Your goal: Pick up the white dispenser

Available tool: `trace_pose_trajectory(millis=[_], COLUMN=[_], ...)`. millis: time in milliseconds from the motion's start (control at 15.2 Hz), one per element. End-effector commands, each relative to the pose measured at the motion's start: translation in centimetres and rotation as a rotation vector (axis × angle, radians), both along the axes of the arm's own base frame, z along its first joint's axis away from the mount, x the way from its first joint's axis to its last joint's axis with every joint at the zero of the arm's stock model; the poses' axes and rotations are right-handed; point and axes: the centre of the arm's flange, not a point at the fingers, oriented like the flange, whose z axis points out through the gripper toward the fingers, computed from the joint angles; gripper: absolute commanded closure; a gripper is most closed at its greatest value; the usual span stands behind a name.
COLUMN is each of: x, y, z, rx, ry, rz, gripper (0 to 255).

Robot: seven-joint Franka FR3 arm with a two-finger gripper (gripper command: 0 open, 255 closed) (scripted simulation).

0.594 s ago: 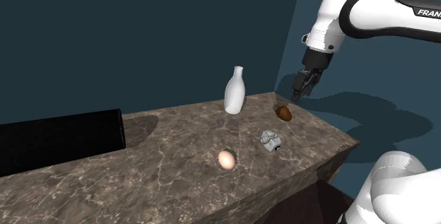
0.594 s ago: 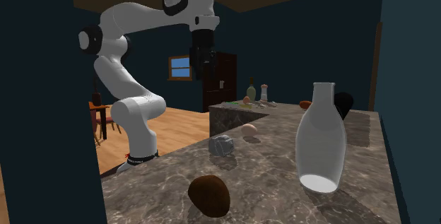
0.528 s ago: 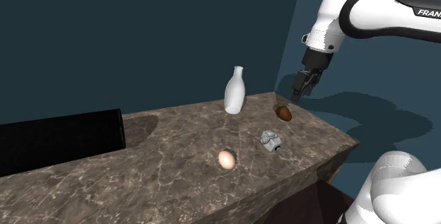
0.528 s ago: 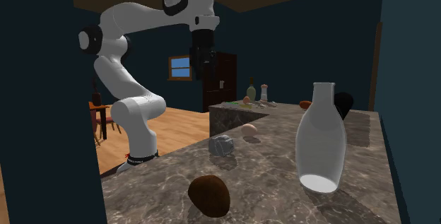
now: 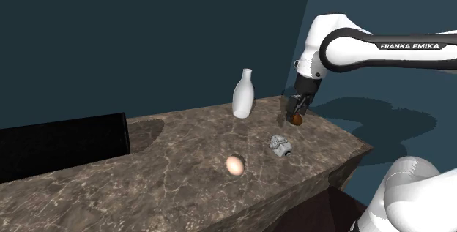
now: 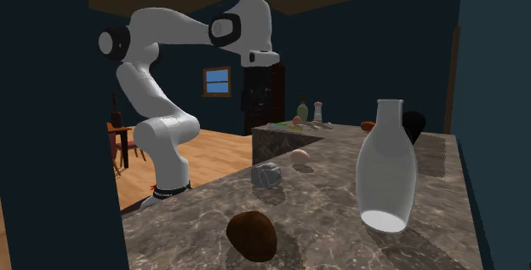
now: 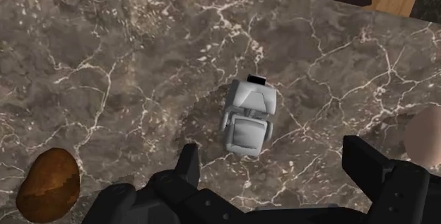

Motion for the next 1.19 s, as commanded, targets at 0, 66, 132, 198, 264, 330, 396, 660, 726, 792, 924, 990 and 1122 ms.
trace_pose_trajectory(millis=[0, 66, 132, 198, 264, 330, 396, 660, 726, 792, 924, 990, 1122], x=[1.0, 1.5, 2.0, 2.5, 3.0, 3.5, 4.0, 4.0, 4.0, 4.0, 4.0, 4.0, 4.0], y=[-0.1, -0.2, -0.2, -0.3, -0.3, -0.4, -0.4, -0.4, -0.4, -0.4, -0.4, -0.4, -0.4], z=[-2.6, -3.9, -5.1, -6.3, -7.6, -8.8, -10.0, -12.1, -12.7, -13.2, -14.0, -14.0, -14.0], rx=[-0.002, -0.003, -0.004, -0.005, -0.006, -0.007, -0.008, -0.008, -0.008, -0.008, -0.008, -0.008, -0.008], ry=[0.009, 0.014, 0.019, 0.024, 0.029, 0.034, 0.038, 0.038, 0.038, 0.038, 0.038, 0.038, 0.038], rz=[0.004, 0.006, 0.008, 0.01, 0.012, 0.014, 0.016, 0.016, 0.016, 0.016, 0.016, 0.016, 0.016], gripper=[0, 0, 0, 0, 0, 0, 0, 0, 0, 0, 0, 0, 255])
